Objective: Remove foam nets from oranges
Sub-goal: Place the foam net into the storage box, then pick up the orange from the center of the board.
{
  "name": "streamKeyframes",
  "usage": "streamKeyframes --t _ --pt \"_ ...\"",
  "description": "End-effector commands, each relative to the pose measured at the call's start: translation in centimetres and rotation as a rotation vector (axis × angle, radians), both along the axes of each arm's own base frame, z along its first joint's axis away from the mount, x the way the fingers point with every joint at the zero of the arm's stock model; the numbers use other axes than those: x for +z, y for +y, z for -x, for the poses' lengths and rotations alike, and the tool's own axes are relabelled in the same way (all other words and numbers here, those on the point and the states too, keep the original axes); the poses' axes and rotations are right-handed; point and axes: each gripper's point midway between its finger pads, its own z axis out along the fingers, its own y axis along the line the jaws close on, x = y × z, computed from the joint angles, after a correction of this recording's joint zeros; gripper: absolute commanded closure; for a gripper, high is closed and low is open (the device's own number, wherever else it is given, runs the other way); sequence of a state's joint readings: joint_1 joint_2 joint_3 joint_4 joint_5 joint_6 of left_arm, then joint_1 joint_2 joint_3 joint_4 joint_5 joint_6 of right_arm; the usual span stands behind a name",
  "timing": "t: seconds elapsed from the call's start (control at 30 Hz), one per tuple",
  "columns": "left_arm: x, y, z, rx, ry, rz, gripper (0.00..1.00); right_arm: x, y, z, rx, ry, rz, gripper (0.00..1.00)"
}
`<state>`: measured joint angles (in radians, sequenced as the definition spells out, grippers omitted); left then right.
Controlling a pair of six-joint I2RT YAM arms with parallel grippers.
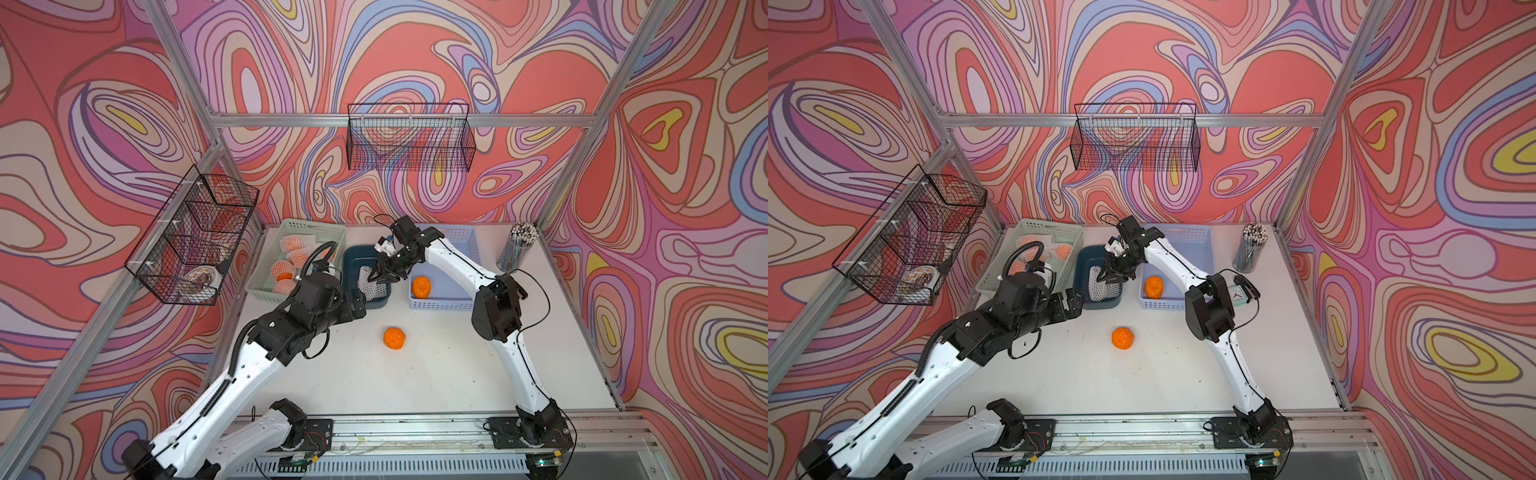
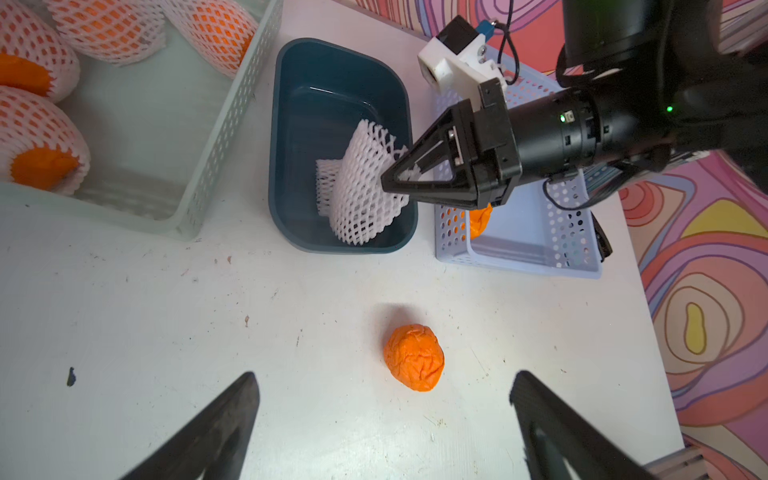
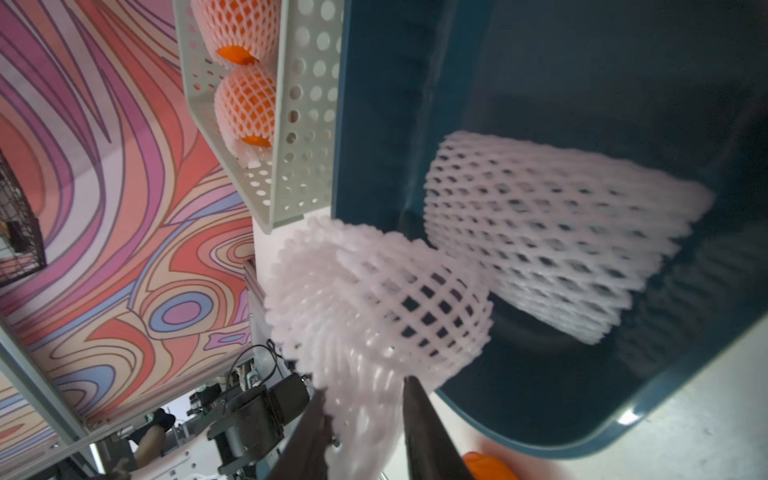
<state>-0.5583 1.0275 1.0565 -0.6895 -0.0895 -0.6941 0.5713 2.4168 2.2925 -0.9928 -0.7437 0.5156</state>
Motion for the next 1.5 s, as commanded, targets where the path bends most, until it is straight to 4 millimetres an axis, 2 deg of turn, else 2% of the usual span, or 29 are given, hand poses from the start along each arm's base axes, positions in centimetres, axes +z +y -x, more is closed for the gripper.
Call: streamKeyframes --t 0.0,0.23,0.43,0.6,0.73,0.83,0.97,1.03,1.13,1.27,1.37,1.47 --pt "-1.7 0.7 -1.1 0.028 0.089 -0.056 0.04 0.3 -0.3 -0.1 -0.003 0.001 0.008 0.56" --pt "-3.7 0.2 -3.8 0.047 0.172 -0.015 0.07 2.0 -0.5 -0.7 -0.017 -0.048 -0.009 0.37" --pt "-4.3 0.5 -5.4 0.068 0.193 0.014 0.08 5.2 -0.6 -1.1 -0.040 -0.136 -0.049 0.25" --pt "-4.5 0.9 -6.7 0.075 0.202 0.029 0.08 8.4 -1.0 -1.0 -0.051 -0.215 -0.083 0.20" --pt "-3.7 0.9 -7.7 0.062 0.188 0.025 0.09 9.7 -2.4 0.4 -0.054 -0.241 -0.053 0.20" --pt "-2.1 0.8 -8.1 0.042 0.146 0.028 0.08 9.2 -4.7 2.9 -0.038 -0.240 0.018 0.19" --pt "0.9 0.9 -7.9 0.025 0.066 0.049 0.06 7.8 -8.2 7.9 0.006 -0.249 0.100 0.14" --pt "2.3 0.9 -7.4 0.018 0.026 0.074 0.05 7.3 -9.2 10.6 0.033 -0.263 0.117 0.11" --pt "3.9 1.1 -6.2 0.021 -0.011 0.110 0.02 5.1 -10.1 13.9 0.074 -0.261 0.145 0.08" --pt "5.6 1.9 -3.6 0.019 -0.041 0.130 0.00 2.3 -10.4 15.6 0.079 -0.260 0.141 0.02" --pt "6.6 2.6 -1.2 0.011 -0.077 0.151 0.00 0.7 -9.3 16.0 0.097 -0.266 0.119 0.02" --pt "6.7 3.9 1.6 0.030 -0.071 0.139 0.00 -0.9 -8.1 16.3 0.131 -0.268 0.122 0.02"
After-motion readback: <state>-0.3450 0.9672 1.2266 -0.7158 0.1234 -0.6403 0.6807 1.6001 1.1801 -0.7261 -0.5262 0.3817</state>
